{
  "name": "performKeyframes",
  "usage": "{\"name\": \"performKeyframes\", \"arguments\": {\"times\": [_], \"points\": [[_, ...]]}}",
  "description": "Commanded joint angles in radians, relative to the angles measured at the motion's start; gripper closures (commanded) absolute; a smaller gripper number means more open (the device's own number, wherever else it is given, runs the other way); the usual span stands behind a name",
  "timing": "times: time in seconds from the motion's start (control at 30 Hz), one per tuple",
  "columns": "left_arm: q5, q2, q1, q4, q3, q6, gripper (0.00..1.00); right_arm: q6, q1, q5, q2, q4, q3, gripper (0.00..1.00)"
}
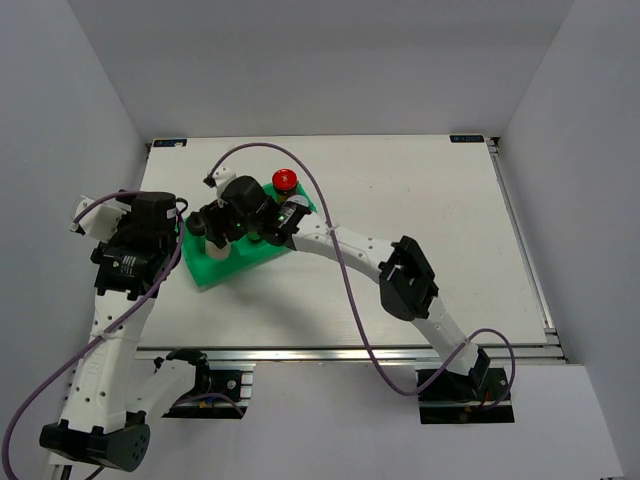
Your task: Organize the condiment bottles
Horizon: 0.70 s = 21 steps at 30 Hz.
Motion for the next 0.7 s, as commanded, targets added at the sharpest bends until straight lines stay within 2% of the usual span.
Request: {"name": "performKeyframes", "arguments": {"times": [0.0,0.33,0.67], "points": [[-0.047,-0.016,0.004,-0.011,0.001,-0.005,0.02,-0.014,0.017,0.037,0.039,0.093,0.117,0.80],[-0.042,-0.032,0.004,0.015,-0.019,-0.003,0.02,-0.033,0.050,0.079,0.105,0.171,0.095,0.82],[-0.035,-0.056,0.004,0.038,-0.050,0.003,0.02,-0.068,0.076,0.217,0.192,0.266,0.110,0.81]]}}
